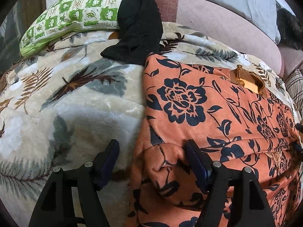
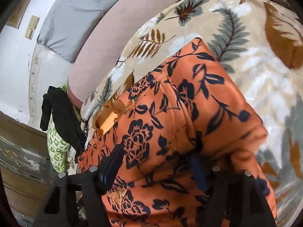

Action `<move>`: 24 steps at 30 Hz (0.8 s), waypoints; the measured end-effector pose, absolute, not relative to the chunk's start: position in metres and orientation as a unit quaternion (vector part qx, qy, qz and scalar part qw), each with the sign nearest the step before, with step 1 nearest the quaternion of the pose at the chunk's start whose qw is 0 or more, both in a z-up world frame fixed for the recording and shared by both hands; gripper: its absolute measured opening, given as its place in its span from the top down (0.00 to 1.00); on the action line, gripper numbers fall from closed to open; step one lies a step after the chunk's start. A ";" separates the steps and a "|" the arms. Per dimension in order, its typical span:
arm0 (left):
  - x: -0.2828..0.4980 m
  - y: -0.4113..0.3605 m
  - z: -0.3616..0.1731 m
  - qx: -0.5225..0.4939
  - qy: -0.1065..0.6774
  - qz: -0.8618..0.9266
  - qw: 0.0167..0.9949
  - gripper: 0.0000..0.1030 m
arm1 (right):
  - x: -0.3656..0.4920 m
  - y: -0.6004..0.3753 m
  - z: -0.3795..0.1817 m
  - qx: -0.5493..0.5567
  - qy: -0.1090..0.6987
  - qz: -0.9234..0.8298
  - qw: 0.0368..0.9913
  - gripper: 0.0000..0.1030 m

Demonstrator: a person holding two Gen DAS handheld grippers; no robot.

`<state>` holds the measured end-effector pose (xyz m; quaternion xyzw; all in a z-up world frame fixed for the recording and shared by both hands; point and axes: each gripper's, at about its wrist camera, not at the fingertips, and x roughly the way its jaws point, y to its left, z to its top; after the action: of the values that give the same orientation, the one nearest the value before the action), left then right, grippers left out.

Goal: Fold small clothes

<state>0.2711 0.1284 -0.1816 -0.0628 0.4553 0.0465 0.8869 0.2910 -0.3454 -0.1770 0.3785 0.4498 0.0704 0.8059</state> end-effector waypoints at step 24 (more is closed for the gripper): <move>0.171 0.149 -0.130 -0.123 0.444 -0.003 0.887 0.26 | 0.221 -0.386 -0.135 0.304 0.445 0.069 0.840 0.32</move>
<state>0.1706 0.1493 -0.1304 -0.1230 0.4444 -0.0032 0.8873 0.2208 -0.3856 -0.1352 0.3037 0.4448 0.0688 0.8397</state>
